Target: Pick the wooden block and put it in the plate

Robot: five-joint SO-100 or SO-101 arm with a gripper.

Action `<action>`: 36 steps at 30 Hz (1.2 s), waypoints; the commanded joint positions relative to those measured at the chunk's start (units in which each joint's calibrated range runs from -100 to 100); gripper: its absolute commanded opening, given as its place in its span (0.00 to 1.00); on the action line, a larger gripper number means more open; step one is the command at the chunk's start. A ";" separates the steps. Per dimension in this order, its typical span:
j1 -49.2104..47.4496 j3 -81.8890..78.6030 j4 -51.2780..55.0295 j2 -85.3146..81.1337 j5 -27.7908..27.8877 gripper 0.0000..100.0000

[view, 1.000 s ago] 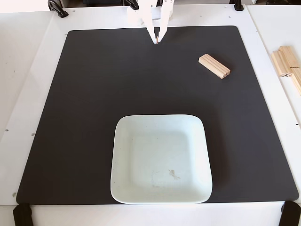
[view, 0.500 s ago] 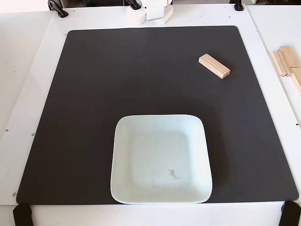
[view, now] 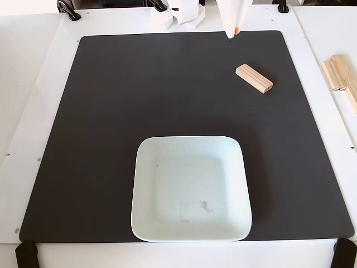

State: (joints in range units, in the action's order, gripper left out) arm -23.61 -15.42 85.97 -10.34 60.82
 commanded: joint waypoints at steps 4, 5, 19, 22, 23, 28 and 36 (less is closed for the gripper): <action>-5.28 2.32 -4.09 4.23 -3.70 0.13; -5.84 1.78 -5.68 4.83 -4.12 0.15; -5.17 -4.78 -22.91 11.86 -4.28 0.21; -4.72 -4.87 -24.06 13.13 -4.34 0.21; -4.16 -4.87 -24.06 13.47 -4.34 0.21; -3.15 -4.96 -24.06 14.74 -4.34 0.21; -0.80 -4.96 -24.06 16.78 -4.23 0.21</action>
State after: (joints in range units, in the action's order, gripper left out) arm -25.45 -20.33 62.33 6.51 56.65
